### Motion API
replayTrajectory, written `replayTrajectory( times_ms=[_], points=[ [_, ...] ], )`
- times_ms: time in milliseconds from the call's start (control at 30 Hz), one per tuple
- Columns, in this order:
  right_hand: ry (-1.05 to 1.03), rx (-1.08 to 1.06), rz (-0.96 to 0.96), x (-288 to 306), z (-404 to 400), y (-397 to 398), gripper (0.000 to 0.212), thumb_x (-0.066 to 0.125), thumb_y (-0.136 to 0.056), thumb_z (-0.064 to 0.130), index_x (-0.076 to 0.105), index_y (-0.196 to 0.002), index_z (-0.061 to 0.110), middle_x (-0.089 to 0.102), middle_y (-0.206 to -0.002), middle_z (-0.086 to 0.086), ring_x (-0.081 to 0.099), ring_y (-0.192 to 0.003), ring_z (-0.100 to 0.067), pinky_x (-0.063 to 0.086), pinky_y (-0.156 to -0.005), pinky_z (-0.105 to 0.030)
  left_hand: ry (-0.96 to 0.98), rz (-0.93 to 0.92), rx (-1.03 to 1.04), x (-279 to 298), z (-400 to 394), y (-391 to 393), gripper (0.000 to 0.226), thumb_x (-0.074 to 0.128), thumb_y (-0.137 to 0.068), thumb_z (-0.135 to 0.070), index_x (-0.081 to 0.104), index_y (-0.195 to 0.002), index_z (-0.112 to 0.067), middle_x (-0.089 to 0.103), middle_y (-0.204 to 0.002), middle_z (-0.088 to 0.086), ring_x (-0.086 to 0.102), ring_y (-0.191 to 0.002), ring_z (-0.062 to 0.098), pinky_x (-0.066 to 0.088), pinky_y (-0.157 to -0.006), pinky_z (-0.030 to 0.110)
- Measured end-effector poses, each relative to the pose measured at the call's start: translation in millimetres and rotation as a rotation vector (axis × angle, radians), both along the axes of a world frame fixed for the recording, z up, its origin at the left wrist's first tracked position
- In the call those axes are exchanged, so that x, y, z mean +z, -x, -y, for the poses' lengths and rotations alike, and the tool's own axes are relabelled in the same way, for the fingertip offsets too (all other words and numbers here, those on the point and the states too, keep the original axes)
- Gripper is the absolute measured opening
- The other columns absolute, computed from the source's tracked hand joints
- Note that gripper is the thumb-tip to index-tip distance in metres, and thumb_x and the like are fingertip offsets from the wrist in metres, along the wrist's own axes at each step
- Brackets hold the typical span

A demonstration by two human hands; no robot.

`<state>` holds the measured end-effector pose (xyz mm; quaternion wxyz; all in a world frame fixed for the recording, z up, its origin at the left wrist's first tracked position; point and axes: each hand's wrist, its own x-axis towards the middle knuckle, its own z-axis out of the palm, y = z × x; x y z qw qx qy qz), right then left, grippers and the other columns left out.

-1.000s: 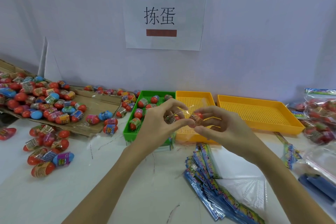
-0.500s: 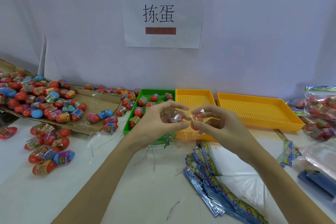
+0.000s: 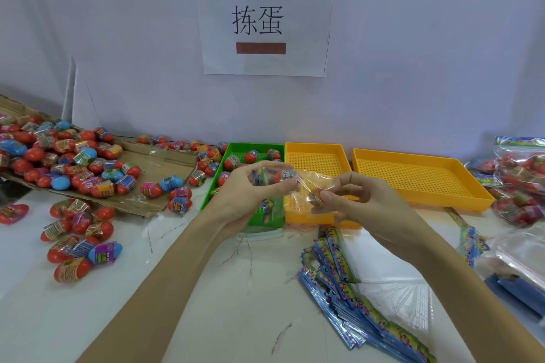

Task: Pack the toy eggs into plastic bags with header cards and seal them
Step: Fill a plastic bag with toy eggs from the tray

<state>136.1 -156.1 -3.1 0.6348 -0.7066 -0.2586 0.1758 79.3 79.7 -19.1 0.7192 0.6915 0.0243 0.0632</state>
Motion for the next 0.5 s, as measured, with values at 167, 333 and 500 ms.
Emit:
replayTrajectory(
  times_ms=[167, 333, 500],
  points=[
    [-0.075, 0.001, -0.102, 0.3, 2.1, -0.7, 0.032, 0.077, -0.086, 0.030, 0.075, -0.113, 0.013, 0.079, -0.109, -0.006, 0.077, -0.099, -0.027, 0.057, -0.064, -0.021, 0.174, 0.001, -0.069, 2.4, 2.6, 2.4, 0.036, 0.084, -0.078, -0.015, 0.078, -0.114, -0.013, 0.077, -0.116, 0.013, 0.076, -0.105, 0.027, 0.063, -0.080, 0.031],
    [-0.141, 0.037, -0.283, -3.5, -4.3, 0.2, 0.048, 0.082, -0.082, 0.033, 0.068, -0.123, 0.011, 0.077, -0.115, -0.010, 0.075, -0.108, -0.026, 0.058, -0.076, -0.019, 0.160, 0.033, 0.024, 2.4, 9.3, 1.5, 0.050, 0.086, -0.077, -0.017, 0.071, -0.125, -0.018, 0.078, -0.115, 0.009, 0.077, -0.096, 0.030, 0.064, -0.075, 0.031],
    [-0.117, -0.008, -0.294, -7.1, -6.9, 0.3, 0.052, 0.088, -0.074, 0.033, 0.070, -0.117, 0.011, 0.078, -0.113, -0.010, 0.075, -0.106, -0.028, 0.054, -0.077, -0.029, 0.191, 0.021, -0.008, 3.1, 13.5, 2.3, 0.061, 0.087, -0.075, -0.014, 0.064, -0.131, -0.016, 0.077, -0.117, 0.011, 0.075, -0.105, 0.028, 0.062, -0.080, 0.029]
  ],
)
